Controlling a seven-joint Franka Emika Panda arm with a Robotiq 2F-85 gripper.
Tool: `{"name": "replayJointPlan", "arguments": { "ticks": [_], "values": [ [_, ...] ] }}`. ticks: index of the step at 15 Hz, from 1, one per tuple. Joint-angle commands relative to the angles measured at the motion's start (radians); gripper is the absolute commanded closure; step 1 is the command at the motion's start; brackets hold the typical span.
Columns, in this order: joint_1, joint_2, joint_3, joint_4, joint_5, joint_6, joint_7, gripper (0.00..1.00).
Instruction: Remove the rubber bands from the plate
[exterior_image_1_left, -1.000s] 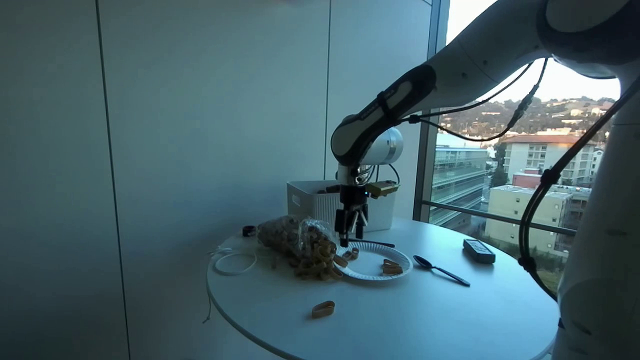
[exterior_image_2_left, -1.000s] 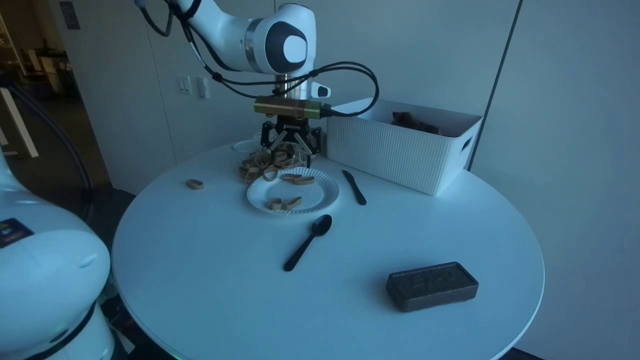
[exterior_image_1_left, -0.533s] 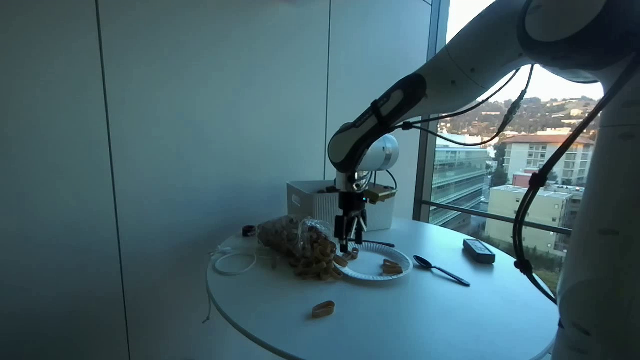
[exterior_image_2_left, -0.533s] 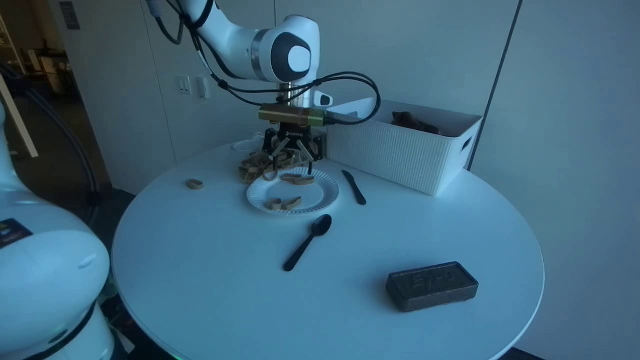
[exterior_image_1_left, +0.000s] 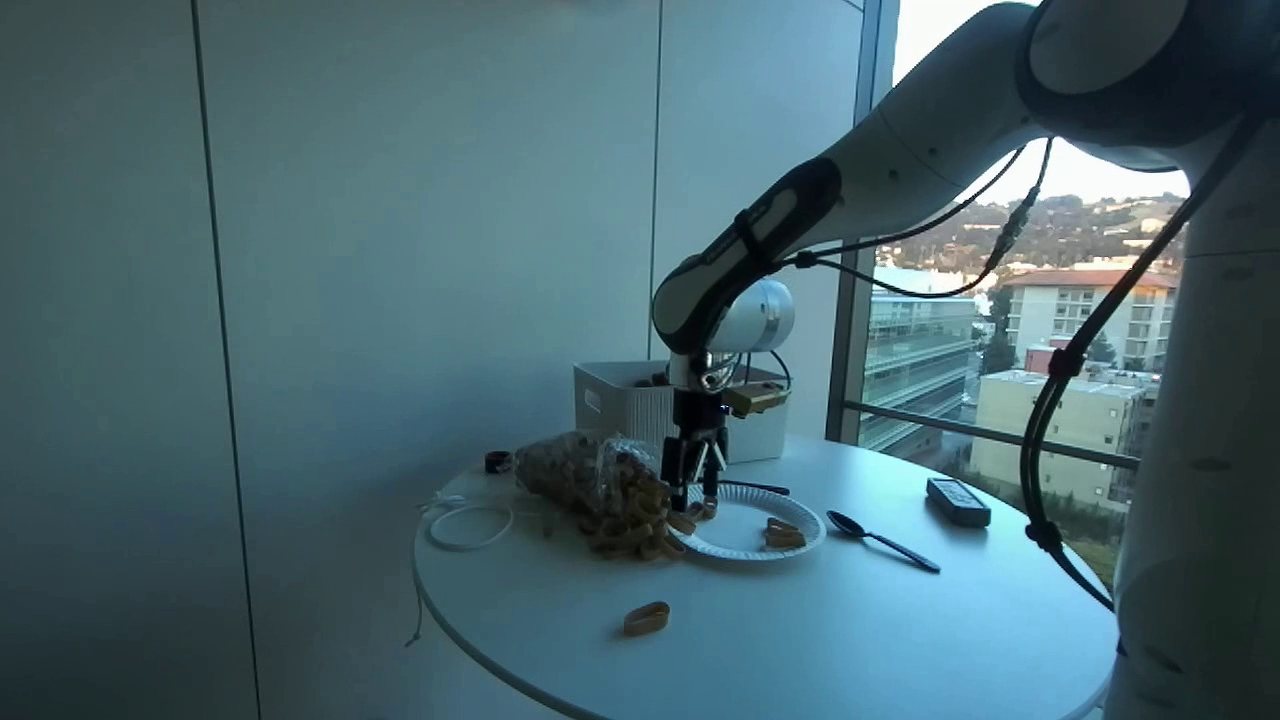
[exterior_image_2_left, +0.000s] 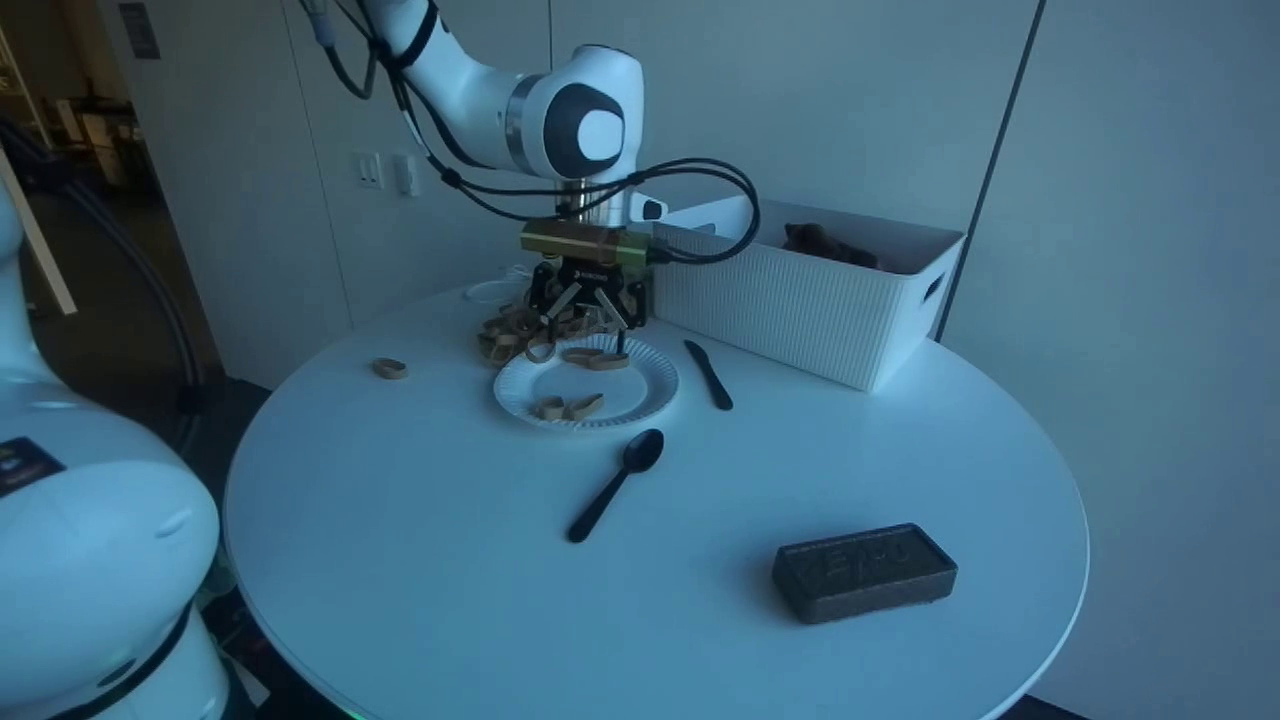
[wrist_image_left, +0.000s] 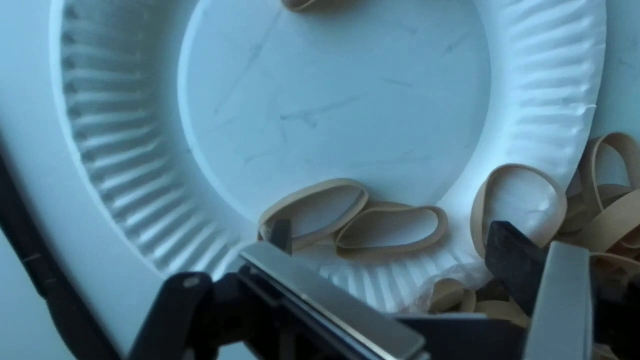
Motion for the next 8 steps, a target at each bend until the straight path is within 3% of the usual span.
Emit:
{"name": "replayJointPlan", "arguments": {
  "ticks": [1,5,7,8],
  "values": [
    [-0.016,0.018,0.008,0.007,0.028,0.021,-0.022,0.0],
    [-0.02,0.026,0.01,0.005,0.03,0.023,-0.02,0.0],
    [-0.021,0.027,0.011,0.005,0.031,0.021,-0.022,0.26],
    [-0.021,0.027,0.011,0.005,0.031,0.019,-0.02,0.32]
  ]
}}
